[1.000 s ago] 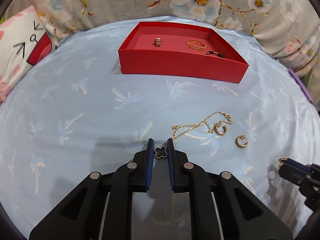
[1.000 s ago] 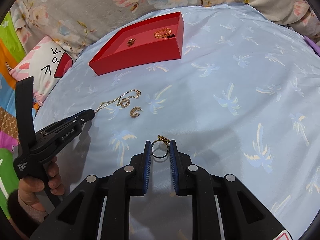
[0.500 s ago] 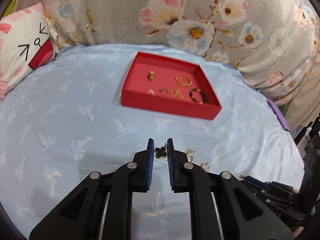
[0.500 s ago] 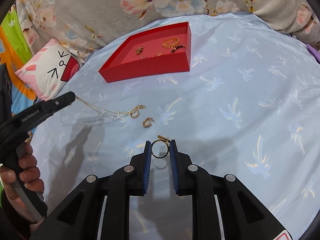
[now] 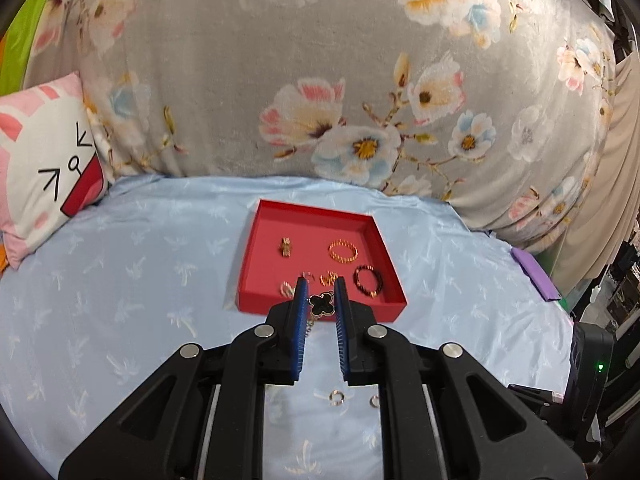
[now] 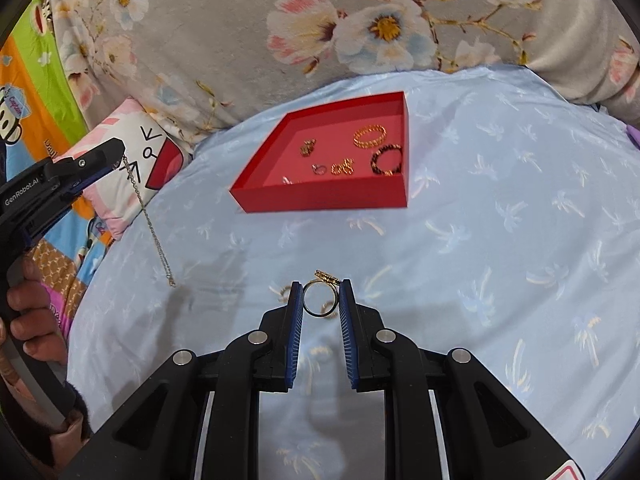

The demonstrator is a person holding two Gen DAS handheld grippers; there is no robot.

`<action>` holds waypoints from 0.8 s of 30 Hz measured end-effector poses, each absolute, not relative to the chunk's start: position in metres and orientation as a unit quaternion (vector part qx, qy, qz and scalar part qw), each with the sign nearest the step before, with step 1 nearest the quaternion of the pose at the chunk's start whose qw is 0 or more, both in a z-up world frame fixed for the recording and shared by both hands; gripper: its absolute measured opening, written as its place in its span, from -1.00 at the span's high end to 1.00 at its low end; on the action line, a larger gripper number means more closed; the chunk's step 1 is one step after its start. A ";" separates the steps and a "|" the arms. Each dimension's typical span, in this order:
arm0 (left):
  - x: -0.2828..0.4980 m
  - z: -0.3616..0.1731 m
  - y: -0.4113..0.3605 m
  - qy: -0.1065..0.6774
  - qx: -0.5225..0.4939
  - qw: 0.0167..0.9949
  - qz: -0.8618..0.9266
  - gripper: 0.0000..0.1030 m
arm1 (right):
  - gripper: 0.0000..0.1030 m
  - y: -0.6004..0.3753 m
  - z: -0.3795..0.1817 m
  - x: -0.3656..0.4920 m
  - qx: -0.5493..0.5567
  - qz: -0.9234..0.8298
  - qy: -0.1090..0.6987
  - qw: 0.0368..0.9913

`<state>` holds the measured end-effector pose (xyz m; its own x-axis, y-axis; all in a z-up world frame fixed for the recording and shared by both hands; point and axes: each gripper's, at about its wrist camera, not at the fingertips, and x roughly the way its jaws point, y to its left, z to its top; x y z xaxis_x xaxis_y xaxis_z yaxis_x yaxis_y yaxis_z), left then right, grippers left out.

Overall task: Organize jewelry
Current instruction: 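Carry the clover necklace and stone ring over the red box with both tools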

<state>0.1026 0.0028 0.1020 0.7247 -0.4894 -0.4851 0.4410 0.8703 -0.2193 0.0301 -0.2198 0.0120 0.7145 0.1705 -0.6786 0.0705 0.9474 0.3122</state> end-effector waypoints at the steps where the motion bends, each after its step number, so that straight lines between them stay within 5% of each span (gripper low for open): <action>1: 0.106 0.105 0.002 0.270 -0.043 0.929 -0.251 0.76 | 0.67 -0.221 0.014 0.034 0.163 0.032 0.375 0.912; 24: 0.252 0.122 -0.042 0.238 -0.038 0.945 -0.221 0.76 | 0.67 -0.249 0.056 0.208 0.148 0.047 0.347 0.925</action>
